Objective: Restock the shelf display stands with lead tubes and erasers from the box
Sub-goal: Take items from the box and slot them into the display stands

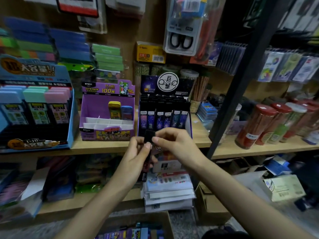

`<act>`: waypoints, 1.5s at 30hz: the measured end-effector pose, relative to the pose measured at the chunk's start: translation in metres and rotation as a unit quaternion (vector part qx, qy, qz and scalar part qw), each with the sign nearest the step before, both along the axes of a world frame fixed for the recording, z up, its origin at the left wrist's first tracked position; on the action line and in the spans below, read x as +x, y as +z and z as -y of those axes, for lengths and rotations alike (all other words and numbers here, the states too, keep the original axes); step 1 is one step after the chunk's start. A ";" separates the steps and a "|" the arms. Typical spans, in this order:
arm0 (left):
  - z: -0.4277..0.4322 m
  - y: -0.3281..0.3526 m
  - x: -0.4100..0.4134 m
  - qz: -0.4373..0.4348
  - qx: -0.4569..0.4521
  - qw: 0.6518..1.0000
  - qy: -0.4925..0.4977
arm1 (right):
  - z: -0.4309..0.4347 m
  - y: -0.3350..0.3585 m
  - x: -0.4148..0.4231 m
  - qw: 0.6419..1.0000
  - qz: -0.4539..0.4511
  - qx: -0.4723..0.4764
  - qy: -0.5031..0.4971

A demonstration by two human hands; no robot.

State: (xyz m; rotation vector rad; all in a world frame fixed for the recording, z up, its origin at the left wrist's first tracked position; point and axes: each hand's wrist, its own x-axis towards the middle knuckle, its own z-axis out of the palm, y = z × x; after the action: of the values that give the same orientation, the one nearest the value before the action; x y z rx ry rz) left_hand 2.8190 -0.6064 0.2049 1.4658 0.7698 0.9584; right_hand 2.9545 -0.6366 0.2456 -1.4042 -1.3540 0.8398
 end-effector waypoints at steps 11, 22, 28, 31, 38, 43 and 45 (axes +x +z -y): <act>-0.067 -0.005 0.000 -0.311 0.313 0.888 0.133 | -0.029 0.036 0.089 0.942 0.181 0.167 -0.227; -0.072 -0.018 -0.001 -0.336 0.316 0.874 0.152 | -0.057 0.013 0.088 0.959 0.202 0.124 -0.156; -0.070 -0.018 0.000 -0.348 0.311 0.872 0.144 | -0.063 0.017 0.091 0.958 0.205 0.120 -0.158; -0.071 -0.018 -0.001 -0.345 0.310 0.874 0.143 | -0.062 0.018 0.098 0.961 0.196 0.118 -0.156; -0.070 -0.019 0.000 -0.340 0.310 0.876 0.146 | -0.063 0.010 0.099 0.961 0.225 0.099 -0.128; -0.071 -0.019 -0.001 -0.340 0.311 0.876 0.140 | -0.067 -0.003 0.096 0.955 0.209 0.086 -0.193; -0.071 -0.018 -0.003 -0.337 0.304 0.882 0.128 | -0.069 -0.003 0.094 0.950 0.216 0.083 -0.208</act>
State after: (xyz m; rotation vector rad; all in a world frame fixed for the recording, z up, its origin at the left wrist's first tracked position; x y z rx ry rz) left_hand 2.8163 -0.5352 0.1865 2.3593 1.2596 0.9294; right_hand 3.0486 -0.5675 0.2426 -1.7170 -1.3355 0.1378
